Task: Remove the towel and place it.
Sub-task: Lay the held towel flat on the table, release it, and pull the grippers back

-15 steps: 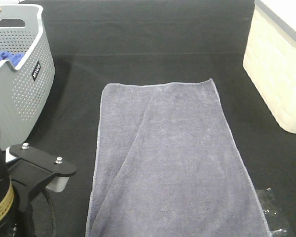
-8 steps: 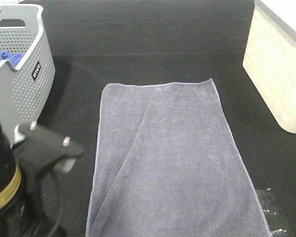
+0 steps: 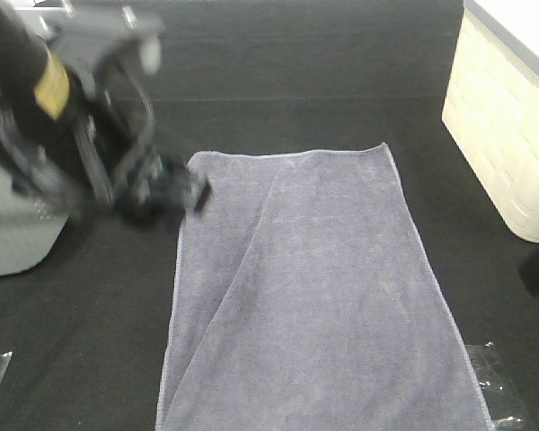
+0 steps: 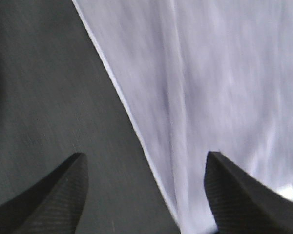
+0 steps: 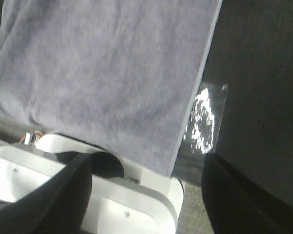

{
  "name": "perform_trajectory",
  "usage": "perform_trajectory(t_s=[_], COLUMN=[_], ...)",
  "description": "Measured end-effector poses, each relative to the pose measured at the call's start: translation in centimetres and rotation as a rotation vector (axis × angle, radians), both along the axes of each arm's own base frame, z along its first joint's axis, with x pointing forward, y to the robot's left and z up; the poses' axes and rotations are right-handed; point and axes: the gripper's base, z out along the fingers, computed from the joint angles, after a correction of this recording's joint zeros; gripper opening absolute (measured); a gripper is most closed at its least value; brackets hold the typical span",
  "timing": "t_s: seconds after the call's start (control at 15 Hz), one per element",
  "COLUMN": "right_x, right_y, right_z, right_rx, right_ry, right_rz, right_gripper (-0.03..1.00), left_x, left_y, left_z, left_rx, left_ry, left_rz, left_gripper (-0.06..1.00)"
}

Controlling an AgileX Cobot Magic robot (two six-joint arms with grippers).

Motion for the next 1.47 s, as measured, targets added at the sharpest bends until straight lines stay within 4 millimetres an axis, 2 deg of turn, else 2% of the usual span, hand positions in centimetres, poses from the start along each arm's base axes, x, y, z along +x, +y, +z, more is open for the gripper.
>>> perform_trajectory(t_s=[0.2,0.27,0.4,0.6,0.67,0.93,1.13,1.2,1.47], right_x=[3.0,4.3,7.1,10.6,11.5,14.1,14.8,14.8,14.9], right_y=[0.7,1.0,1.6,2.4,2.6,3.3,3.4,3.4,3.4], right_z=[1.2,1.6,2.4,2.2,2.0,-0.3,-1.5,-1.5,-1.5], right_rx=[0.009,0.012,0.014,0.01,0.007,-0.012,-0.023,-0.023,-0.026], right_ry=[-0.049,-0.06,-0.075,-0.06,-0.055,0.01,0.035,0.035,0.03], right_rz=[-0.016,-0.019,-0.023,-0.023,-0.021,-0.017,-0.002,-0.002,0.012], right_gripper=[0.59,0.57,0.55,0.55,0.55,0.55,0.55,0.55,0.55], left_x=[4.8,6.3,10.7,15.9,17.7,24.0,27.6,27.6,29.1], left_y=[2.6,3.3,4.5,4.5,4.4,2.7,1.2,1.2,0.6], left_z=[1.0,0.9,0.0,-1.7,-2.8,-6.2,-9.9,-9.9,-13.2], left_rx=[-0.043,-0.036,-0.02,-0.049,-0.055,-0.07,-0.059,-0.059,-0.03], left_ry=[-0.085,-0.087,-0.076,-0.052,-0.039,-0.028,0.025,0.025,0.082], left_rz=[0.094,0.122,0.176,0.217,0.23,0.241,0.245,0.245,0.248], left_gripper=[0.65,0.65,0.65,0.65,0.65,0.65,0.65,0.65,0.64])
